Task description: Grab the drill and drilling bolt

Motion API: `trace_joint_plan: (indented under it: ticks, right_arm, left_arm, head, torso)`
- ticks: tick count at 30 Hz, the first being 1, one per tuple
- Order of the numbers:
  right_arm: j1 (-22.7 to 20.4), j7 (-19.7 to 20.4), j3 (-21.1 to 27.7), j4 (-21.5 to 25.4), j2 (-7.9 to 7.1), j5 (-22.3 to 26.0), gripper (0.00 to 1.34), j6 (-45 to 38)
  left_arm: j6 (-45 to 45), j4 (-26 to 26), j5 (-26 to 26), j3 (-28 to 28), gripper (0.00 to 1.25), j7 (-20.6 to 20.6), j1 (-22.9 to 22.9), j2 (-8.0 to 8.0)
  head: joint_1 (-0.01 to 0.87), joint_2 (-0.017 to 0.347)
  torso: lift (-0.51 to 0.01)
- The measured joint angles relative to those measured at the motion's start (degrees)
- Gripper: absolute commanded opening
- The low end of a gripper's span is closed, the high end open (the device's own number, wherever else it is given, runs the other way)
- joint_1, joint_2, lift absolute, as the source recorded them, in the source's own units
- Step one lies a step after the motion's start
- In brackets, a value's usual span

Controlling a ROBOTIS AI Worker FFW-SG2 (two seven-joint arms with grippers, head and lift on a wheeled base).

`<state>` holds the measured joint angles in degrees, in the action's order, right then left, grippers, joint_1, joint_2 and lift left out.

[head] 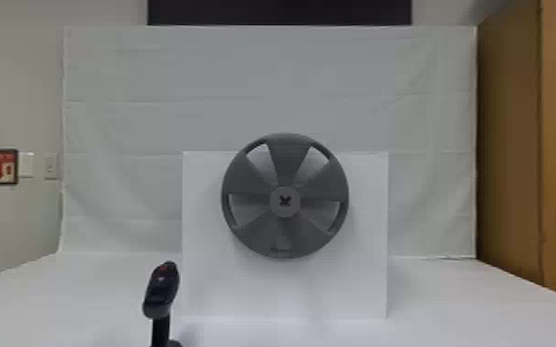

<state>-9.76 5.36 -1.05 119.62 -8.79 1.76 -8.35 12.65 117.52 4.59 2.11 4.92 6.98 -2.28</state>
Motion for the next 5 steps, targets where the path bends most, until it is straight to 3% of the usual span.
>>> trace_joint_plan:
  ticks: [5]
  right_arm:
    - [0.0, 0.0, 0.0, 0.0, 0.0, 0.0, 1.18, 0.0]
  left_arm:
    - [0.0, -0.1, 0.0, 0.0, 1.01, 0.0, -0.1, 0.0]
  head:
    - [-0.015, 0.051]
  torso:
    - [-0.398]
